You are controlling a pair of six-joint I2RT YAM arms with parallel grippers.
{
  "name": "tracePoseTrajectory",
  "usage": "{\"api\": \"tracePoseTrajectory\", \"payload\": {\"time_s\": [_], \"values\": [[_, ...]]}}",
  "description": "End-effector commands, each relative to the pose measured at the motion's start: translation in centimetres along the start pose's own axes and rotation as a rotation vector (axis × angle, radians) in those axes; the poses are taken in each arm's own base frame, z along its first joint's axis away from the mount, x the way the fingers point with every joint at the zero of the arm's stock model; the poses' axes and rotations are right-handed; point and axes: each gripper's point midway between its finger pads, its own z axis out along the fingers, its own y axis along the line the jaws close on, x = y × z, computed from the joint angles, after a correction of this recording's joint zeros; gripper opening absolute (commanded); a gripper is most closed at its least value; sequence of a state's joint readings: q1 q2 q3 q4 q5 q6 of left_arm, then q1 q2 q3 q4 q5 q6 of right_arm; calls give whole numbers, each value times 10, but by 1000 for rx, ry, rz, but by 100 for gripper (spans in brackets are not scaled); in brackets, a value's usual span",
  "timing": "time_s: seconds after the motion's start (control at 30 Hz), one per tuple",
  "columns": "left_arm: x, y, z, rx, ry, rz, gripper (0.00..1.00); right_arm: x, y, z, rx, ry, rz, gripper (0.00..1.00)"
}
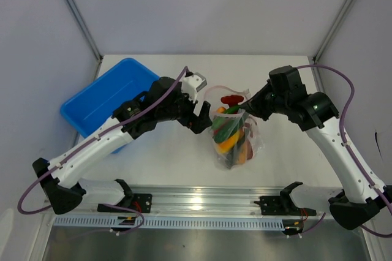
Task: Place the food in the zip-top bag and seal the zipper
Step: Adjust the zipper food storage bag at the center of the board.
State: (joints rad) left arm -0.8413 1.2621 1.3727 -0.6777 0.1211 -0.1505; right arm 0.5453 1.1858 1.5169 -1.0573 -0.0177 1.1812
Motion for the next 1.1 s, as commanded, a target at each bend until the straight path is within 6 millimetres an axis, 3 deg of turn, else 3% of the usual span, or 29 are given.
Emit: {"api": "tracePoseTrajectory", "payload": {"time_s": [0.0, 0.1, 0.33, 0.57, 0.67, 0.73, 0.8, 0.87, 1.07], "values": [[-17, 5, -5, -27, -117, -23, 100, -6, 27, -12, -128, -22, 15, 0], [-11, -6, 2, 44, -122, -30, 99, -5, 30, -12, -143, -16, 17, 0], [-23, -32, 21, 223, -254, 29, 99, -5, 32, -14, -151, -12, 19, 0], [-38, -28, 30, 210, -350, 54, 93, -2, 34, -11, -160, 6, 17, 0], [-41, -25, 38, 196, -343, 45, 84, 0, 35, -8, -169, 19, 16, 0], [-44, -27, 39, 203, -358, 40, 73, 2, 34, -5, -167, 27, 13, 0], [-45, -24, 43, 191, -355, 32, 51, 3, 35, -5, -173, 33, 4, 0], [-44, -21, 46, 172, -349, 25, 38, 3, 34, -3, -170, 34, -2, 0], [-41, -23, 53, 189, -317, 31, 6, 3, 32, -1, -178, 34, -13, 0]]}}
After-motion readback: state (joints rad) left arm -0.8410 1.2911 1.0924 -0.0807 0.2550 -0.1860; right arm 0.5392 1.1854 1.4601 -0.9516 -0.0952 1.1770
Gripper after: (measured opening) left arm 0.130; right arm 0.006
